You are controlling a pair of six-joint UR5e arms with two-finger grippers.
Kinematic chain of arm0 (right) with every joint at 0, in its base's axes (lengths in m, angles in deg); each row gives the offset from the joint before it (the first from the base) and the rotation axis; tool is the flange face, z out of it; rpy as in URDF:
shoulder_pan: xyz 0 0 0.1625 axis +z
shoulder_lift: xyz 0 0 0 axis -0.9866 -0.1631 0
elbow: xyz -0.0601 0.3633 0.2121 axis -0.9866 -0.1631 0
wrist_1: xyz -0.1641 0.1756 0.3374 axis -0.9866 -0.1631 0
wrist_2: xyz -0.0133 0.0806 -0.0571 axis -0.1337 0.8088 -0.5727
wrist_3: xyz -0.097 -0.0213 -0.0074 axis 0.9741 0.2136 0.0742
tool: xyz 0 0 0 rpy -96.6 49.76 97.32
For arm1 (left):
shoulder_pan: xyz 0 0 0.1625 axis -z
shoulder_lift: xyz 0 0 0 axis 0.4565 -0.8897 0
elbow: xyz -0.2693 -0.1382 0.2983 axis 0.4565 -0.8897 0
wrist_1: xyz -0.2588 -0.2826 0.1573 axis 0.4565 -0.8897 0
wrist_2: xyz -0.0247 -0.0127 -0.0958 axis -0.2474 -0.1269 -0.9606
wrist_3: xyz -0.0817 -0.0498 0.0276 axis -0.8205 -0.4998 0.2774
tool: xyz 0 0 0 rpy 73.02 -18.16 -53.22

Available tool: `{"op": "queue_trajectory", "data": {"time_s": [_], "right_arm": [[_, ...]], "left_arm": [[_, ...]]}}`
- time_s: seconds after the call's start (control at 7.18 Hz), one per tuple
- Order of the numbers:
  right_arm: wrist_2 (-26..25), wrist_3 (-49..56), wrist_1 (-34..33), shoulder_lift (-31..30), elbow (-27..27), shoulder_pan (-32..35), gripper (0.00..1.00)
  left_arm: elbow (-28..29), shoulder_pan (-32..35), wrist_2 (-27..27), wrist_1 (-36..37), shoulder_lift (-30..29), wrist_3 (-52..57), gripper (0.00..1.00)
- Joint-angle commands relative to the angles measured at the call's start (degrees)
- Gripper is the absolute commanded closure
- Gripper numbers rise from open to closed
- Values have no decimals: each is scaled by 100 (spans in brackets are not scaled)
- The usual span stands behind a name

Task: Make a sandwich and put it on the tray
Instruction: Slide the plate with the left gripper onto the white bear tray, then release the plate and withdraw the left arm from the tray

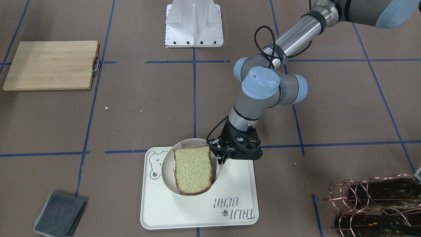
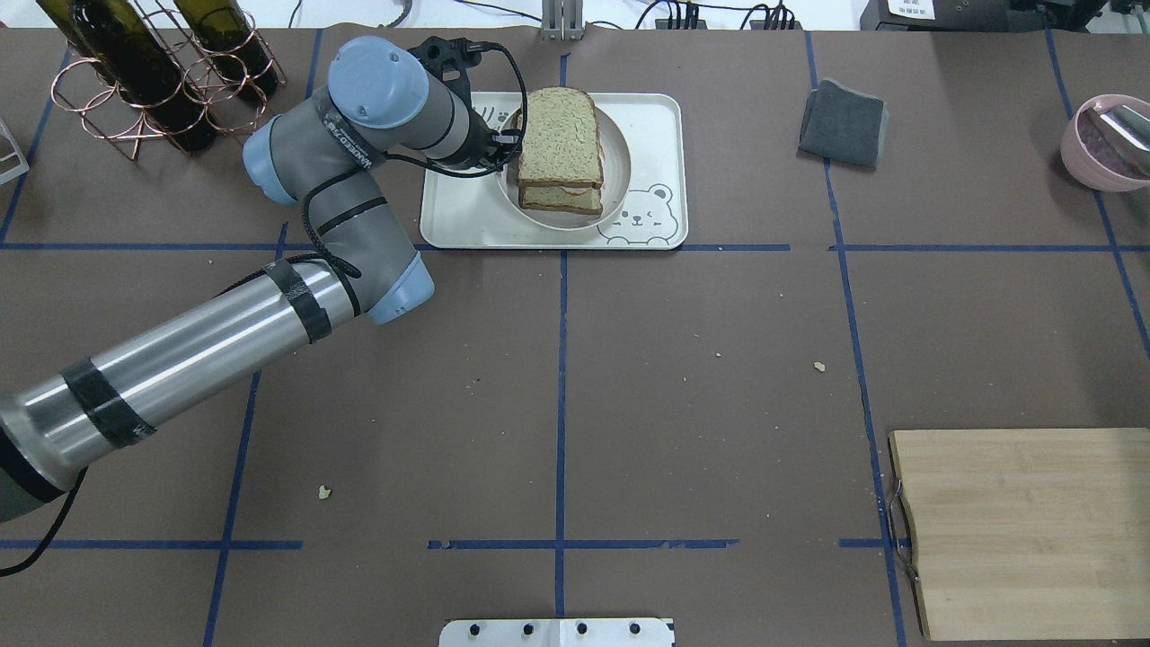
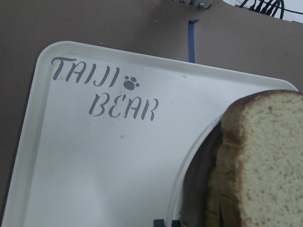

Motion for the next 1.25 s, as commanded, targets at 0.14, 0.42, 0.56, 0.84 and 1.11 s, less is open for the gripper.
{"op": "queue_trajectory", "data": {"time_s": [0.14,0.42,0.56,0.84,1.11], "right_arm": [[-3,12,4,-1,-83,0,0],[-3,12,4,-1,-83,0,0],[-3,4,-5,-1,-109,0,0],[-11,4,4,7,-127,0,0],[-29,39,13,34,-127,0,0]], "left_arm": [[-168,-12,127,-65,62,872,0],[-1595,128,-56,659,771,1034,0],[-2787,181,-432,1344,1357,1357,0],[-5295,295,-541,2663,2896,2066,0],[-6450,627,-629,2721,4547,2825,0]]}}
